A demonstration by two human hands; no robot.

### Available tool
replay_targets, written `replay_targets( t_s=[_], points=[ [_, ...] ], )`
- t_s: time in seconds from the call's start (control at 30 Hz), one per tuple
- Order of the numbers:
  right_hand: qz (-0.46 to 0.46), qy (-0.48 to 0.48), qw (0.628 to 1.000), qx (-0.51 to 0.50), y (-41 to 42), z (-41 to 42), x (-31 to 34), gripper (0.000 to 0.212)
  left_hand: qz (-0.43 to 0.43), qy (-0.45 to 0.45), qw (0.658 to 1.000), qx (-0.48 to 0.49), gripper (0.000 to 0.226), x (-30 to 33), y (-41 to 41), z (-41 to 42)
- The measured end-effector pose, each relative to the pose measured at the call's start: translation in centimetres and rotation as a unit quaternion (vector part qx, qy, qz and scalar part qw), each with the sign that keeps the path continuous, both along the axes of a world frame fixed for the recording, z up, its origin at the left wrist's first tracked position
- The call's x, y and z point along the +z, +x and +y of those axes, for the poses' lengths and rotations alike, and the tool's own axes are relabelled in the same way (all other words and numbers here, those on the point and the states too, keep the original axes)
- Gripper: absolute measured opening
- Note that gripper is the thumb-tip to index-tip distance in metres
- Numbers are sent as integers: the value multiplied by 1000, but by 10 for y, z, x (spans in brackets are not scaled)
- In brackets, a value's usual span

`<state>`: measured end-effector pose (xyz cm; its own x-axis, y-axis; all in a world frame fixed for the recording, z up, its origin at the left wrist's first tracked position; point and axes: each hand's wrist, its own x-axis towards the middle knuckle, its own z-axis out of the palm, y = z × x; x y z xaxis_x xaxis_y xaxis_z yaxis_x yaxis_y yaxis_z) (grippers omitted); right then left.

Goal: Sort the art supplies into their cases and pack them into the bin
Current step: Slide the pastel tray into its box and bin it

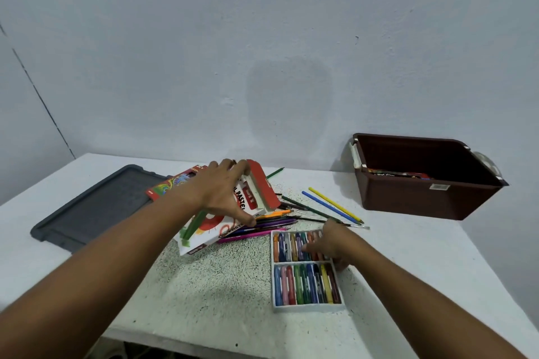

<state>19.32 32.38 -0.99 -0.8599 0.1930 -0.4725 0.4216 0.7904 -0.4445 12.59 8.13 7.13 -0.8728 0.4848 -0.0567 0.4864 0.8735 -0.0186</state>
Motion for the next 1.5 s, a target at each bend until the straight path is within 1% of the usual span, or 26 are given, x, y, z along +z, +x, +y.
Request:
replay_targets(
  t_s=[0.07,0.13,0.2,0.3,0.4,0.47,0.57,0.67,0.77,0.9,1.07,1.17,1.23,1.33,1.5],
  points=[
    [15,20,1000,-11,-2,-5,-8,68,-9,-7,1000,-2,130,-1,2,-2],
    [27,17,999,-31,-5,-8,-19,70,-6,-30,1000,-4,129,-2,4,-3],
    [32,-8,998,-49,-9,-8,-27,63,-2,-47,999,-4,133,-5,6,-3],
    [42,-48,996,-69,-11,-7,-27,51,-2,-41,999,-4,139,-10,6,-5],
    [64,-138,983,-100,-11,-4,-27,47,-11,-32,999,-1,134,-15,6,-8],
    [77,-218,967,-110,-10,-2,-30,45,-15,-33,999,2,136,-16,8,-9],
    [66,-348,928,-120,-6,7,-29,47,-14,-27,1000,7,140,-17,9,-10],
    [49,-419,897,-129,-4,20,-23,45,-14,-13,1000,11,141,-19,9,-8],
    [73,-449,879,-143,-5,34,-15,47,-8,-2,1000,7,140,-23,9,-1],
    [125,-482,850,-169,-6,55,13,39,4,10,1000,-5,139,-25,10,9],
    [200,-535,789,-227,-15,83,56,38,16,19,1000,-13,139,-30,11,18],
    [227,-575,743,-257,-19,81,74,25,11,45,998,-31,137,-31,15,25],
    [238,-591,722,-271,-21,71,78,26,15,62,997,-46,134,-31,18,32],
    [257,-596,709,-276,-22,53,79,32,31,87,993,-66,132,-32,21,43],
    [268,-612,680,-300,-20,35,78,28,46,139,985,-90,123,-29,29,54]
  ],
)
